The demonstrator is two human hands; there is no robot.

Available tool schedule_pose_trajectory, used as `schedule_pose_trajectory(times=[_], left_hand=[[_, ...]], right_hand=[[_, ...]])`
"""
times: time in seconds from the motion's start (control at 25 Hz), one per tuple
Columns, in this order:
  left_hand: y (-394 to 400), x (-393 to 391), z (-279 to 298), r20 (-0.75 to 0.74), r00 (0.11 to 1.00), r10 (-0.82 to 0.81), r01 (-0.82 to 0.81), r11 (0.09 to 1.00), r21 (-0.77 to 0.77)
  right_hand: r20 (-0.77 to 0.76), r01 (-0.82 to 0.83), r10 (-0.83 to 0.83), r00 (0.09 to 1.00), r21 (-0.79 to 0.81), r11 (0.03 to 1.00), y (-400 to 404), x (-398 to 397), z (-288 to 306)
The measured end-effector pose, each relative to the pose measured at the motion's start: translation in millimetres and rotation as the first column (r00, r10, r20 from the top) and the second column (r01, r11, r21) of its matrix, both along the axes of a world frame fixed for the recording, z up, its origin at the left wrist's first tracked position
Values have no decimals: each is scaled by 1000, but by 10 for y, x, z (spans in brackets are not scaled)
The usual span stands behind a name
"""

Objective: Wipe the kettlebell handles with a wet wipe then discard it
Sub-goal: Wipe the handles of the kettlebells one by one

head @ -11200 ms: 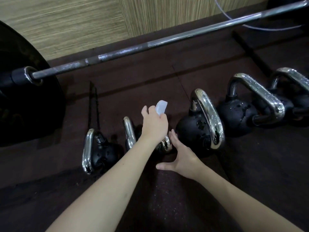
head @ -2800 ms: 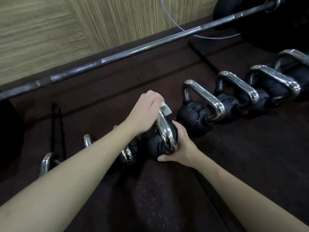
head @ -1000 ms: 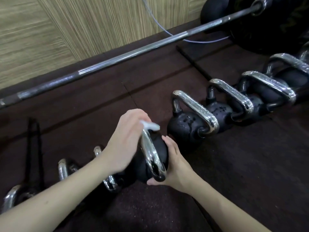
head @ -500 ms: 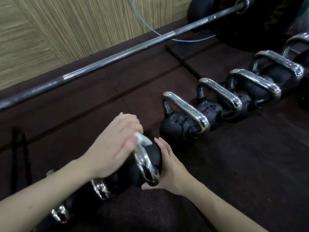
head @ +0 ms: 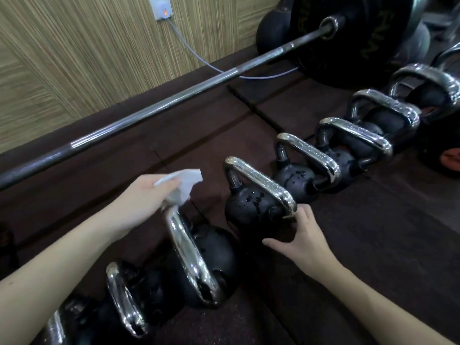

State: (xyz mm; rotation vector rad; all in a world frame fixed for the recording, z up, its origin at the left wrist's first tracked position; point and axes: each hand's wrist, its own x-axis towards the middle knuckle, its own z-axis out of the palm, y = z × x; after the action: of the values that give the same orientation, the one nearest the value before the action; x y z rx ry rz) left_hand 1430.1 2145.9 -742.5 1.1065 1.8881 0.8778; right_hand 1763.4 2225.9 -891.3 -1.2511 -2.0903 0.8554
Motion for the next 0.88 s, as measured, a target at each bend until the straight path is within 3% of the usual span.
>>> schedule_pose_trajectory(times=[0.12,0.24,0.32,0.44,0.52,0.64,0.72,0.8,0.88], left_hand=[[424,106,120,-184,979,93,-74,991,113],[815,339,173,-443,893,-82,130,988,81],[891,500,86,-452,841,-297,346,938,27],[944,736,-105,-468,682,-563,581,805,-121],[956,798,-132,-455,667,-590,627,774,-86],[1106,767,-154,-492,697,-522,595,804,-10],[1189,761,-194,-655,551,-518,637,767,-71],[1148,855,-221,-801,322,-505,704,693,-155],[1011,1060,-233,-864,196,-463,730,658,-187]], right_hand=[[30,-77,84,996,-177,981,201,-159,11],[-62,-127,111,992,-379,917,305,-314,-85],[-105,-83,43,994,-416,906,365,-321,-184],[-57,-33,10,998,-415,909,410,-319,-315],[-18,-19,13,1000,-426,905,429,-307,-390],[-36,-35,21,999,-445,895,443,-314,-457],[-51,-51,32,998,-440,896,464,-319,-486],[-42,-50,35,998,-427,903,462,-320,-482],[-59,-41,18,998,-406,913,433,-313,-428]])
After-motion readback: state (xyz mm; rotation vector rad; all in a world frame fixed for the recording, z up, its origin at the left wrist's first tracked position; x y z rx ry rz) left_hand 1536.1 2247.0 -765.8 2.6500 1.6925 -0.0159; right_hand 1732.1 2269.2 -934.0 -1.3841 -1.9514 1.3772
